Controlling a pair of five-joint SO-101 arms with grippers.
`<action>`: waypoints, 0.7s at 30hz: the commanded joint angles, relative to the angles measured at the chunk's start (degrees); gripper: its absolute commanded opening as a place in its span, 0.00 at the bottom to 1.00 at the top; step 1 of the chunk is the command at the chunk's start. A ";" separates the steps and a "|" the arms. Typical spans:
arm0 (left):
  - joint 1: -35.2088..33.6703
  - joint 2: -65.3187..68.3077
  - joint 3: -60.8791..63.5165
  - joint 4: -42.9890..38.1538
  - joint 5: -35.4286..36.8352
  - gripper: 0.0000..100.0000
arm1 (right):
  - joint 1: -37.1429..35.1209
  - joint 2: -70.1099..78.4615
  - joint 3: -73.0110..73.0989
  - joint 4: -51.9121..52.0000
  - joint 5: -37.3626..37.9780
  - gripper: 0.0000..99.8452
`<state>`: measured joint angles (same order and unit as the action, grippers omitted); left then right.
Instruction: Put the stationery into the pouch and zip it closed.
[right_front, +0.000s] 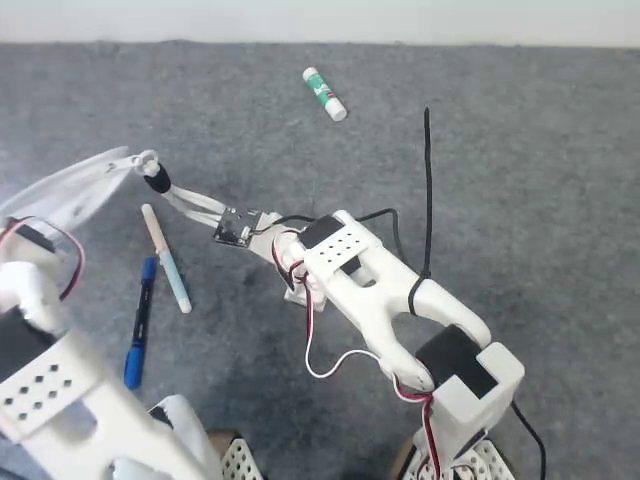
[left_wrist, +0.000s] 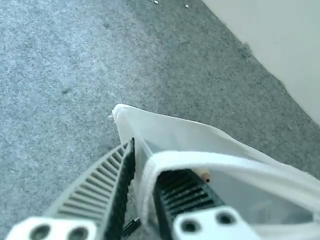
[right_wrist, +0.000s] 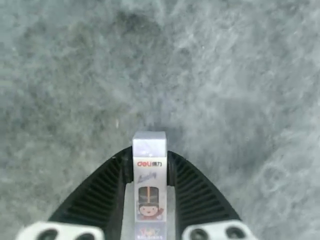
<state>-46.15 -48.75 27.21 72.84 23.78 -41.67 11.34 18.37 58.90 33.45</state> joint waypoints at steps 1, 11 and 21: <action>0.18 -0.26 -0.66 -2.11 0.70 0.01 | 0.66 -6.02 -3.60 3.38 -1.58 0.01; 4.04 -0.26 -0.84 -1.23 0.70 0.02 | 1.80 -19.38 -1.49 7.08 -9.14 0.01; 15.47 -0.26 -0.48 -0.26 0.70 0.03 | 3.65 -36.00 4.31 6.64 -16.79 0.01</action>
<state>-34.55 -48.75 27.21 72.84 23.78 -38.68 -17.41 22.51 65.76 19.21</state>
